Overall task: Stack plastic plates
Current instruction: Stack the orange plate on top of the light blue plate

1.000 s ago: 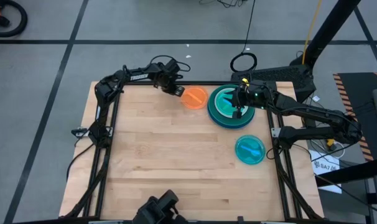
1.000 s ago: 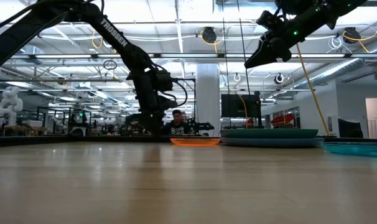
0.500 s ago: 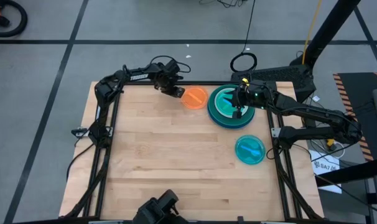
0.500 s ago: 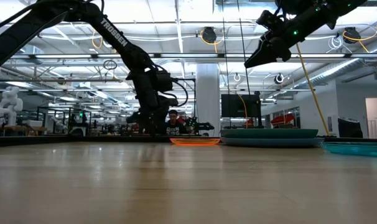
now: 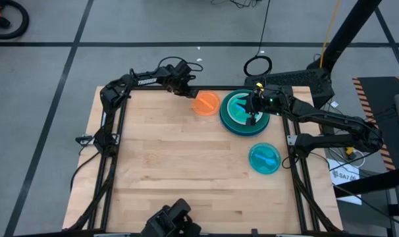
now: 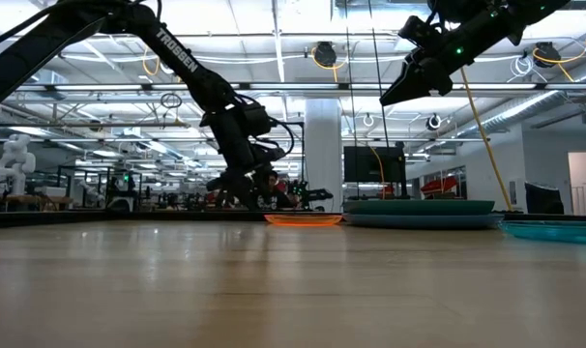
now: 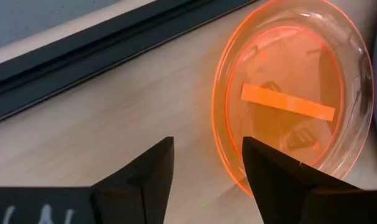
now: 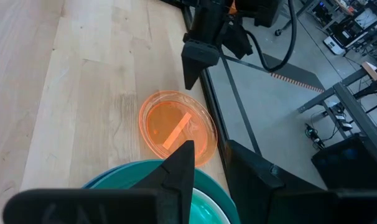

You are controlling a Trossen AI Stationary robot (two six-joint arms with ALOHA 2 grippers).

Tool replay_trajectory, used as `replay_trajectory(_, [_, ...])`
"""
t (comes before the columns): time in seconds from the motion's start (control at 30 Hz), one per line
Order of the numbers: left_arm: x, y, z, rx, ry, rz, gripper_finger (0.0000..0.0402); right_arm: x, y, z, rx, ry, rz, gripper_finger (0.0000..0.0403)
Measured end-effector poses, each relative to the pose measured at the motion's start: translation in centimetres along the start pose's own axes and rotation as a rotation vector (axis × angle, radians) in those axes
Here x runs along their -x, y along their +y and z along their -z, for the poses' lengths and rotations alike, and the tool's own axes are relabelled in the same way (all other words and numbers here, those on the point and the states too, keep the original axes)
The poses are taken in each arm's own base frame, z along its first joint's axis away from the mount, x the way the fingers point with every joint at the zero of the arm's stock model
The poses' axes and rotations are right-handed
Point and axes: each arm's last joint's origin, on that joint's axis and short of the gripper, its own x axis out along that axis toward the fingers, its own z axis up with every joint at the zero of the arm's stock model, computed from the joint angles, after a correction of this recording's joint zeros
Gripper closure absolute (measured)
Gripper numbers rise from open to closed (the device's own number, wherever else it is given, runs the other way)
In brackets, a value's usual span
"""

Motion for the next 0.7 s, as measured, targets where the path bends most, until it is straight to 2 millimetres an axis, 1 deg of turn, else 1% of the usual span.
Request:
replay_trajectory(0.23, [0.0,-0.2,-0.1,-0.002,-0.012,0.002,0.0206,0.0,0.0,0.0,0.000,0.000,0.000,0.0319])
replay_trajectory(0.37, [-0.4,-0.1,-0.1,-0.002,-0.015,0.003,0.0206,0.0,0.0,0.0,0.000,0.000,0.000,0.0319])
replay_trajectory(0.47, [-1.0,-0.2,-0.2,-0.004,-0.026,0.012,0.0206,0.0,0.0,0.0,0.000,0.000,0.000,0.0319])
replay_trajectory(0.63, [-2.3,0.0,0.2,0.009,0.007,0.005,0.0206,0.0,0.0,0.0,0.000,0.001,0.000,0.0319])
replay_trajectory(0.7, [-2.5,0.0,0.2,0.009,0.009,0.006,0.0206,0.0,0.0,0.0,0.000,0.001,0.000,0.0319])
